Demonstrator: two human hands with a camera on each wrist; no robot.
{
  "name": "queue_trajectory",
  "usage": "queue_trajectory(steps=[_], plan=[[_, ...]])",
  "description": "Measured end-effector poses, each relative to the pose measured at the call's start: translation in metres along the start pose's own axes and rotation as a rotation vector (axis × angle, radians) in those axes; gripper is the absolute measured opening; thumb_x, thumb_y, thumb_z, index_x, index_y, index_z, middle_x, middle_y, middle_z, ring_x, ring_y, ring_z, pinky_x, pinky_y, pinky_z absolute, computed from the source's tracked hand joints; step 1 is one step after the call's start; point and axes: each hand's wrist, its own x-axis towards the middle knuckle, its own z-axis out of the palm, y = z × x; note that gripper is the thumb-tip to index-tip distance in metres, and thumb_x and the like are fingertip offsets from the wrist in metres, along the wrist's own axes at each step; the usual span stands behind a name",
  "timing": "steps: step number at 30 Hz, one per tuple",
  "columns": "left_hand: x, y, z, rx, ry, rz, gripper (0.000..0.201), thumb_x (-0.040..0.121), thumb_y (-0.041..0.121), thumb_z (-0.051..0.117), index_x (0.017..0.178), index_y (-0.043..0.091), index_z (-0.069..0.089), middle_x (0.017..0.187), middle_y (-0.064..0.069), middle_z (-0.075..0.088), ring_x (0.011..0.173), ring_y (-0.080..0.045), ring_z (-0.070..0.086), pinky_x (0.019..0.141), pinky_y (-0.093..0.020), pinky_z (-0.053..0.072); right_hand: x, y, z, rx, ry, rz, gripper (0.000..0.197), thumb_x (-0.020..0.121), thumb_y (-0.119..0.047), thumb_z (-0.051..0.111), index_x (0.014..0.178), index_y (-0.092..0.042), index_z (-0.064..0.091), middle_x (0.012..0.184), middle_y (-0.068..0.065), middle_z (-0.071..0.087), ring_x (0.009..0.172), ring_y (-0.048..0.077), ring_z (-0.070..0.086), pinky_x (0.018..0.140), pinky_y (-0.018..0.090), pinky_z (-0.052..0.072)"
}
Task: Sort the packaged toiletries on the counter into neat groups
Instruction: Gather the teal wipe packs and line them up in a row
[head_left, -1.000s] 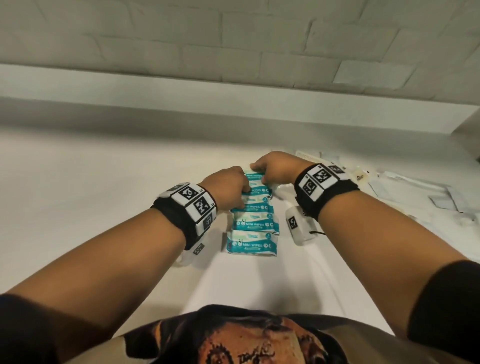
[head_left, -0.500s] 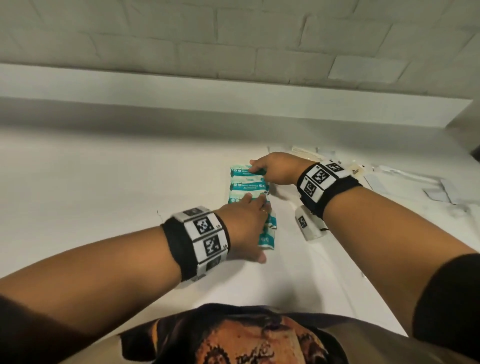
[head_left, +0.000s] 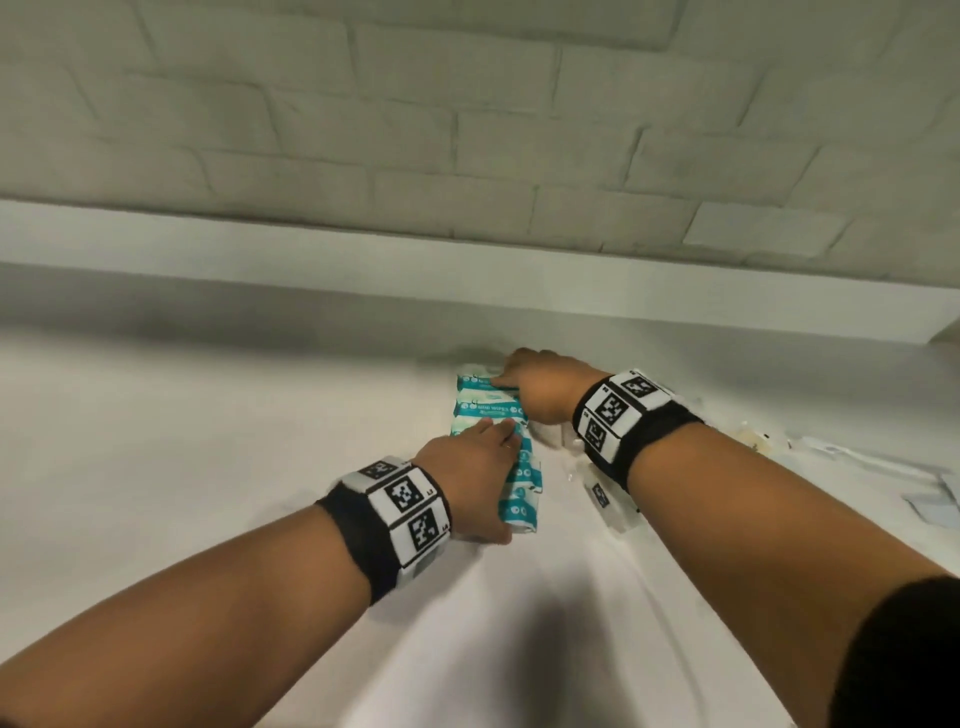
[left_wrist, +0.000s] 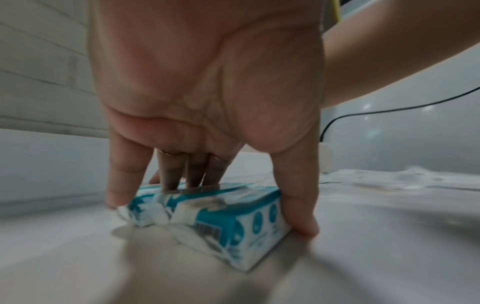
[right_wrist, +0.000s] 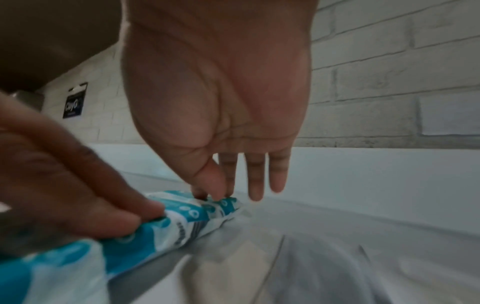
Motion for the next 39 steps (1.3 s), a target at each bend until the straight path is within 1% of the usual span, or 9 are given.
queue_trajectory(steps=[8,18,21,25,29,33,34,35,39], plan=[[0.092,-0.064,-0.044,-0.079,-0.032,-0.026,0.101,0.063,0.044,0.081,0.146,0.018,0.029,0.149,-0.003,0.037,0.130,-0.024,0.043,0.106,-0.037,0.041,0.079,0.030,-0.027,0.180,0.005,0.144,0.031,0.094,-0.019,0.045,0.122,-0.015,0.057,0.119,0.008,0.064,0.104,0.029,0.063,0.091,0.039,0.052],[0.122,-0.096,-0.049,-0.061,-0.087,0.060,0.116,0.066,0.057,0.077,0.152,0.018,0.011,0.161,-0.001,0.009,0.147,-0.022,0.012,0.117,-0.038,0.022,0.095,0.055,-0.040,0.308,-0.032,0.072,0.048,0.095,-0.005,0.039,0.142,-0.015,0.044,0.143,0.012,0.047,0.129,0.028,0.046,0.110,0.033,0.034],[0.118,-0.103,-0.053,-0.208,-0.070,0.048,0.114,0.069,0.065,0.070,0.153,0.024,0.006,0.161,0.002,-0.002,0.148,-0.021,0.000,0.118,-0.036,0.009,0.092,0.071,-0.033,0.595,0.097,0.182,0.049,0.095,-0.003,0.040,0.143,-0.015,0.041,0.148,0.008,0.042,0.134,0.024,0.041,0.110,0.028,0.030],[0.126,-0.120,-0.060,-0.795,0.198,-0.311,0.092,0.084,0.068,0.048,0.154,0.024,0.007,0.162,0.001,-0.003,0.149,-0.016,-0.002,0.118,-0.035,0.006,0.085,0.087,-0.019,1.397,0.190,0.400,0.044,0.100,-0.016,0.044,0.143,-0.009,0.040,0.149,0.017,0.039,0.137,0.032,0.037,0.115,0.040,0.028],[0.130,-0.131,-0.061,-1.246,0.251,-0.554,0.104,0.073,0.088,0.017,0.150,0.019,0.028,0.159,-0.003,0.020,0.146,-0.022,0.022,0.120,-0.042,0.014,0.085,0.077,-0.010,1.929,0.147,0.453,0.020,0.098,-0.040,0.043,0.100,-0.023,0.054,0.111,0.003,0.058,0.097,0.017,0.055,0.083,0.031,0.044],[0.141,-0.129,-0.052,-1.666,0.183,-0.454,0.080,0.072,0.087,0.030,0.107,0.025,0.066,0.121,-0.006,0.066,0.118,-0.019,0.058,0.113,-0.043,0.032,0.092,0.054,-0.014,2.035,0.132,0.431,0.026,0.101,-0.041,0.039,0.097,-0.020,0.054,0.095,0.003,0.063,0.088,0.017,0.062,0.075,0.030,0.050],[0.145,-0.131,-0.048,-1.705,0.161,-0.423,0.100,0.063,0.091,0.036,0.107,0.007,0.067,0.117,-0.012,0.069,0.113,-0.027,0.063,0.110,-0.047,0.036,0.091,0.047,-0.017,2.045,0.135,0.415,0.029,0.102,-0.038,0.038,0.087,-0.018,0.052,0.079,0.003,0.064,0.075,0.015,0.062,0.066,0.028,0.049],[0.151,-0.132,-0.042,-1.720,0.122,-0.397,0.105,0.052,0.095,0.042,0.113,0.013,0.068,0.117,-0.017,0.068,0.111,-0.032,0.064,0.108,-0.050,0.038,0.091,0.042,-0.020,2.047,0.143,0.408,0.032,0.102,-0.035,0.038,0.080,-0.016,0.051,0.068,0.002,0.061,0.065,0.013,0.059,0.059,0.026,0.047],[0.151,-0.135,-0.038,-1.732,0.155,-0.417,0.106,0.049,0.096,0.042,0.116,0.018,0.067,0.115,-0.017,0.069,0.109,-0.032,0.065,0.106,-0.051,0.040,0.086,0.037,-0.020,2.011,0.200,0.432,0.034,0.102,-0.034,0.038,0.087,-0.010,0.055,0.068,0.001,0.050,0.061,0.011,0.054,0.068,0.031,0.051]])
